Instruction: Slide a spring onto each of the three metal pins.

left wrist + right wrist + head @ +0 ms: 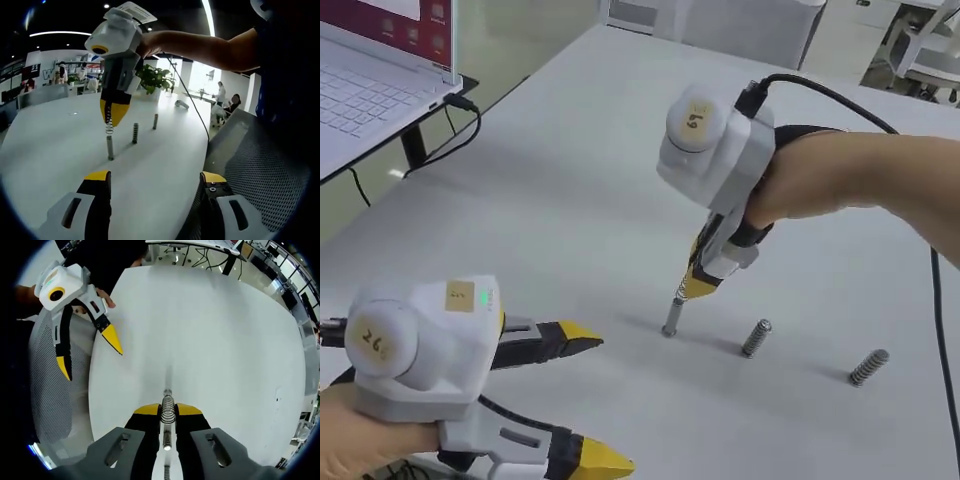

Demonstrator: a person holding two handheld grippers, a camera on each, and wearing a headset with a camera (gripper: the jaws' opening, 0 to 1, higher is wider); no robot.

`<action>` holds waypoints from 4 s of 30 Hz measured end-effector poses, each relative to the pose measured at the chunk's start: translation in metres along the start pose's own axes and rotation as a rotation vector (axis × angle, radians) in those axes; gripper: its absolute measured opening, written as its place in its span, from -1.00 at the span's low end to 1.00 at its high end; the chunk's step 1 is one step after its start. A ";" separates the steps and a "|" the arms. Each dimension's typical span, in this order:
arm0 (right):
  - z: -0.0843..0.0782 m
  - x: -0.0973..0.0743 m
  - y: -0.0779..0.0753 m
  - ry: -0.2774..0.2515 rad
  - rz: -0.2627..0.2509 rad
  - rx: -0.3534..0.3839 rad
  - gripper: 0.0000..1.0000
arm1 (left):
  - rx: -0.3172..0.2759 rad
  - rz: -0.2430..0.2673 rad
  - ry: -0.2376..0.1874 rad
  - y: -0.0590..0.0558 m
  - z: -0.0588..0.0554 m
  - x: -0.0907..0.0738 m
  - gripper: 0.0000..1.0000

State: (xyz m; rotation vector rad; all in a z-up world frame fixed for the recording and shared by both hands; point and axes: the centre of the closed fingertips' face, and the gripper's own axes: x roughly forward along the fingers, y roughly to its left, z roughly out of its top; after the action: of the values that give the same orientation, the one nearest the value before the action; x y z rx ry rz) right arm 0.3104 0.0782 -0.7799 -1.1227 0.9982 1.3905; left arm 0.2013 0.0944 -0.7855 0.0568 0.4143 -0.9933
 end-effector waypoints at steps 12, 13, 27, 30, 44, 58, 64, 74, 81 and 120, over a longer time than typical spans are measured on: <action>0.003 0.007 -0.001 0.014 0.013 -0.014 -0.83 | -0.005 0.004 -0.001 0.001 0.000 0.000 0.35; 0.002 0.007 -0.001 0.016 0.012 -0.016 -0.83 | -0.005 0.005 -0.002 0.001 0.000 0.000 0.35; 0.000 0.019 -0.003 0.043 0.025 -0.016 -0.83 | -0.013 0.015 -0.008 0.002 0.000 -0.001 0.34; -0.001 0.023 -0.002 0.051 0.026 -0.016 -0.83 | -0.015 0.018 -0.009 0.003 0.000 -0.002 0.34; -0.006 0.046 0.001 0.085 0.033 -0.021 -0.83 | -0.014 0.020 -0.009 0.004 0.001 -0.003 0.33; -0.011 0.061 0.003 0.095 0.042 -0.025 -0.83 | -0.013 0.019 -0.005 0.005 -0.001 -0.004 0.33; -0.013 0.066 0.004 0.099 0.042 -0.026 -0.82 | -0.013 0.019 -0.002 0.005 0.000 -0.005 0.33; -0.012 0.069 0.004 0.074 0.037 -0.023 -0.75 | -0.013 0.014 -0.002 0.004 0.001 -0.003 0.32; -0.014 0.066 0.004 0.048 0.034 0.000 -0.60 | -0.012 0.011 0.004 0.004 0.000 -0.003 0.33; -0.040 0.017 0.052 -0.243 -0.024 0.220 -0.42 | 0.010 -0.005 0.019 0.004 0.012 0.005 0.35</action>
State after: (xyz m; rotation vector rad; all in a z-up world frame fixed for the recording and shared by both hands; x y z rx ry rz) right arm 0.2629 0.0368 -0.8054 -0.7812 0.9320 1.3259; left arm 0.2110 0.0896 -0.7765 0.0747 0.4270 -1.0002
